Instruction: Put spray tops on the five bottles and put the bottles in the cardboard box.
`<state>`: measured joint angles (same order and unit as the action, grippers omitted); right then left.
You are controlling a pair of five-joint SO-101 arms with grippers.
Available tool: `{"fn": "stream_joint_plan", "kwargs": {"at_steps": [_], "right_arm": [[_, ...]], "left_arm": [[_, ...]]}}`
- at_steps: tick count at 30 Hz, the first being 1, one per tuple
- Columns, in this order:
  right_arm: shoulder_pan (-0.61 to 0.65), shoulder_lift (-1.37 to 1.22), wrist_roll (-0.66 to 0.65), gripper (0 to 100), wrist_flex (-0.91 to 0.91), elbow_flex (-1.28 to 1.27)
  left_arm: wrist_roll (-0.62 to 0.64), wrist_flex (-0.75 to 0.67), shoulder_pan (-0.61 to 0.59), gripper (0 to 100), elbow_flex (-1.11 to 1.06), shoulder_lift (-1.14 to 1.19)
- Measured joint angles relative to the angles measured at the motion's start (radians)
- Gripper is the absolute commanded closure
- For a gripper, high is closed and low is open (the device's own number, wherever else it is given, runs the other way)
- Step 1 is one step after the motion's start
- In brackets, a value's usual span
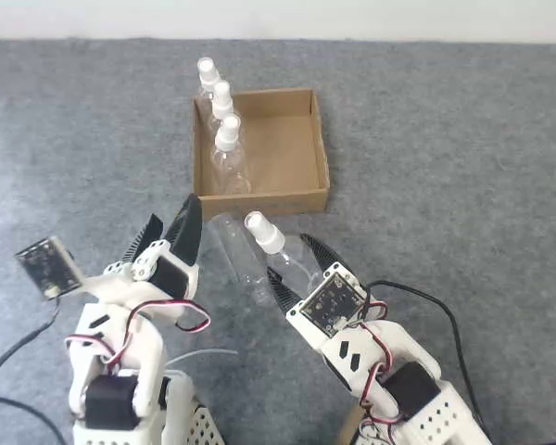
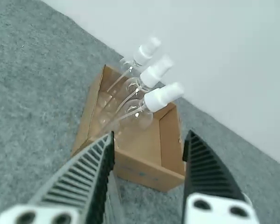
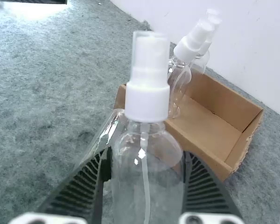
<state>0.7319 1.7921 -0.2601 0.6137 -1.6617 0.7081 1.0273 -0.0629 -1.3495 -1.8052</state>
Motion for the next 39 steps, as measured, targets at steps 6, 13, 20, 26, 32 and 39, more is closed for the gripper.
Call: {"fn": "stream_joint_plan", "kwargs": {"at_steps": [6,13,20,26,32,39], "right_arm": [[0.002,0.000,0.000,89.8,-0.021,0.000],[0.078,0.000,0.000,89.8,-0.046,0.000],[0.077,0.000,0.000,89.7,-0.048,0.000],[0.075,-0.003,0.000,89.7,-0.048,-0.002],[0.077,-0.002,0.000,89.7,-0.048,-0.002],[0.078,0.000,0.000,89.7,-0.032,-0.002]], "left_arm": [[-0.009,-0.011,0.003,78,-0.037,0.000],[-0.023,-0.011,0.104,78,-0.071,0.000],[-0.087,-0.011,0.224,78,-0.101,0.000],[-0.110,-0.015,0.302,78,-0.100,-0.002],[-0.120,0.020,0.368,78,-0.104,-0.002],[-0.132,0.021,0.353,78,-0.104,-0.002]]}}
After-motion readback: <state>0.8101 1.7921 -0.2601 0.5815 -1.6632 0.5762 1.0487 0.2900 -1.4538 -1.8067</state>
